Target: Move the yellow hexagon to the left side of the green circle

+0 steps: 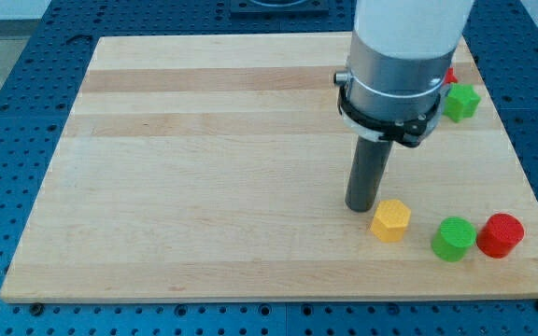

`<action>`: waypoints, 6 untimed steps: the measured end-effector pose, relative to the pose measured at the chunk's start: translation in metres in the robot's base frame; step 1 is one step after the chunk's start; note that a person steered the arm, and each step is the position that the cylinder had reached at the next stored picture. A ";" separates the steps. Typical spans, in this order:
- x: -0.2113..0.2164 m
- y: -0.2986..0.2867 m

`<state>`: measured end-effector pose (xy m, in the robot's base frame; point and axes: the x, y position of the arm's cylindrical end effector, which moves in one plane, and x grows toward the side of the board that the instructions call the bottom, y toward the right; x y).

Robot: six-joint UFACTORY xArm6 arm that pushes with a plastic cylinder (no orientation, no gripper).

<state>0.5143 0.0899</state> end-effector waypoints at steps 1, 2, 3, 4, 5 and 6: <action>-0.003 0.015; 0.009 0.022; 0.032 0.022; 0.037 0.022; 0.007 0.026; -0.035 0.083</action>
